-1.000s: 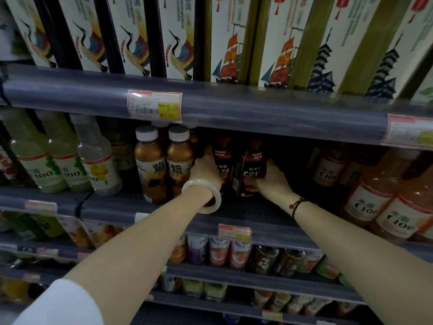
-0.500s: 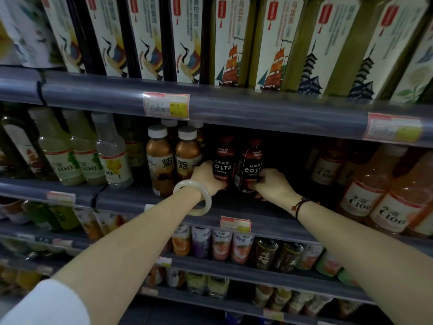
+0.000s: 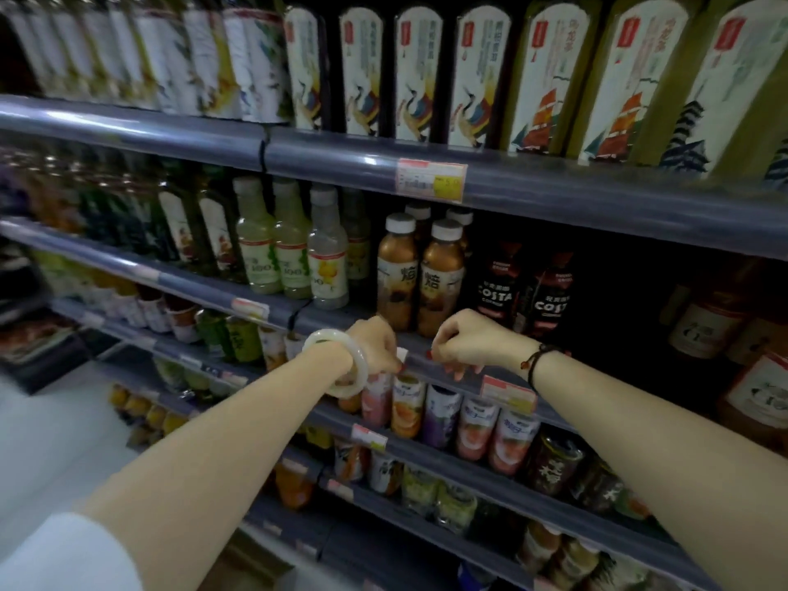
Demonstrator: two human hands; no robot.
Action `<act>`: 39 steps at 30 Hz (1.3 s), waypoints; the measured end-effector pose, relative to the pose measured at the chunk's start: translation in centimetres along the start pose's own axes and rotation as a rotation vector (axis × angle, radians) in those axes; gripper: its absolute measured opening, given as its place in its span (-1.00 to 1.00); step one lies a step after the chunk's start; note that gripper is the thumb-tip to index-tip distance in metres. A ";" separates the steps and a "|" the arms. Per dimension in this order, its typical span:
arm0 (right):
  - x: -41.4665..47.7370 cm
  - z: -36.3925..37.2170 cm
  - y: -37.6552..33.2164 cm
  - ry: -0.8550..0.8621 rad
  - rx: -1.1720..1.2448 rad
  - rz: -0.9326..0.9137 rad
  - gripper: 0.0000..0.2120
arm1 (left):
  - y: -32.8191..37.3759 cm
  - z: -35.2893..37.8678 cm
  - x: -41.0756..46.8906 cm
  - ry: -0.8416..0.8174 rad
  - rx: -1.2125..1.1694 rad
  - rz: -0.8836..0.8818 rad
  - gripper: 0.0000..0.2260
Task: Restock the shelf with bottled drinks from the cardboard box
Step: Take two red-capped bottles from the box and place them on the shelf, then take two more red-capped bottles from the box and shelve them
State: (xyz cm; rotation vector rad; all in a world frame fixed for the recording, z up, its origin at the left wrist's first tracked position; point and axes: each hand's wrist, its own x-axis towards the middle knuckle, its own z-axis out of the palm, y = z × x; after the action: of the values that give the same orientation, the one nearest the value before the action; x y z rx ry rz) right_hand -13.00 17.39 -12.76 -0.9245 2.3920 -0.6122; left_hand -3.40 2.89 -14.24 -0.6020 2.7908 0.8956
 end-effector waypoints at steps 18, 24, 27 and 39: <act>6.7 15.7 -11.7 -0.505 -0.376 -0.556 -0.72 | -17.1 3.0 -12.3 0.254 -0.076 -0.604 -0.88; 7.5 22.2 -15.1 -0.599 -0.411 -0.642 -0.74 | -22.5 5.0 -17.0 0.315 -0.201 -0.812 -0.67; 8.8 25.7 -16.9 -0.634 -0.398 -0.672 -0.74 | -25.5 5.3 -18.0 0.338 -0.243 -0.883 -0.65; 16.8 37.6 -23.9 -0.645 -0.412 -0.651 -0.72 | -40.6 3.3 -17.3 0.379 -0.307 -0.939 -0.68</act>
State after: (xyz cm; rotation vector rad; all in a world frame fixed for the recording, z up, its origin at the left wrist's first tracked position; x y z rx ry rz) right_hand 9.96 -18.96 -33.19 -1.7853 1.6327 0.0085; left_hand 29.34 -19.62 -33.81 -2.0555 2.1451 1.0179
